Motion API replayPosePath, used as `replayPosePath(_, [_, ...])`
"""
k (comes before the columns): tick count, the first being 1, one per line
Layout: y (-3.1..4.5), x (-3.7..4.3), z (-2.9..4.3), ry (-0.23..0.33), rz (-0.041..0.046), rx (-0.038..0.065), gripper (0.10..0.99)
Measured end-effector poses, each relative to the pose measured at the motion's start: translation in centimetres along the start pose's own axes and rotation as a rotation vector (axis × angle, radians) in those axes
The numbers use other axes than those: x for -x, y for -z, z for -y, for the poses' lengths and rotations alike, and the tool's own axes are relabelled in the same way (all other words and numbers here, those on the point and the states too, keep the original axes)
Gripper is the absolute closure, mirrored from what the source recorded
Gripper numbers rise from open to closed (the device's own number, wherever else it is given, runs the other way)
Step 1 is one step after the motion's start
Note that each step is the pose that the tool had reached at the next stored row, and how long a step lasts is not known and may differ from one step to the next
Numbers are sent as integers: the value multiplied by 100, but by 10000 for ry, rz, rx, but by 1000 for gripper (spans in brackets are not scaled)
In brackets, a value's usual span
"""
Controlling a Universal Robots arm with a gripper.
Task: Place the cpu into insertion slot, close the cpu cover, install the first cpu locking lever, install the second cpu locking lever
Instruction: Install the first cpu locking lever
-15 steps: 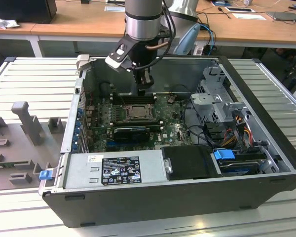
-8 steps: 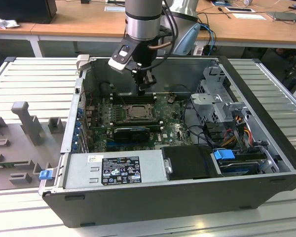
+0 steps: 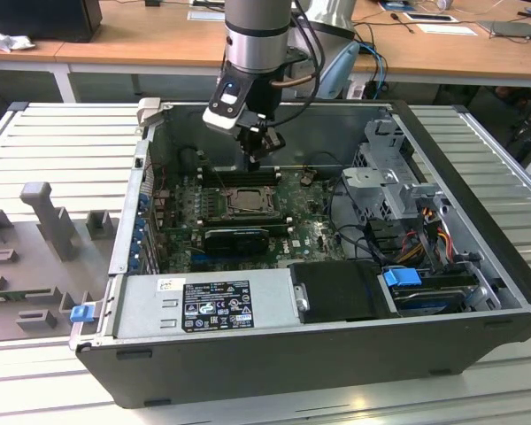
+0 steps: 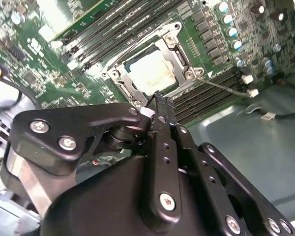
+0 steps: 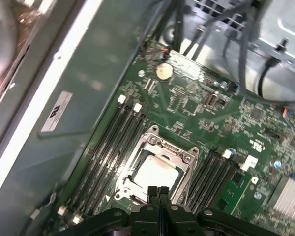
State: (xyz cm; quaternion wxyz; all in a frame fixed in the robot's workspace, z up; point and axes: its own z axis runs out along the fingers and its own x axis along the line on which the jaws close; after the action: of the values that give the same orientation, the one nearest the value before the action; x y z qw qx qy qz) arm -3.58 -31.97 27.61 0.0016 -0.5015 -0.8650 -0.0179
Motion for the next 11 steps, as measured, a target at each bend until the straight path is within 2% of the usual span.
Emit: replayPosePath(11, [0, 0, 0, 2028, -59, -43, 980])
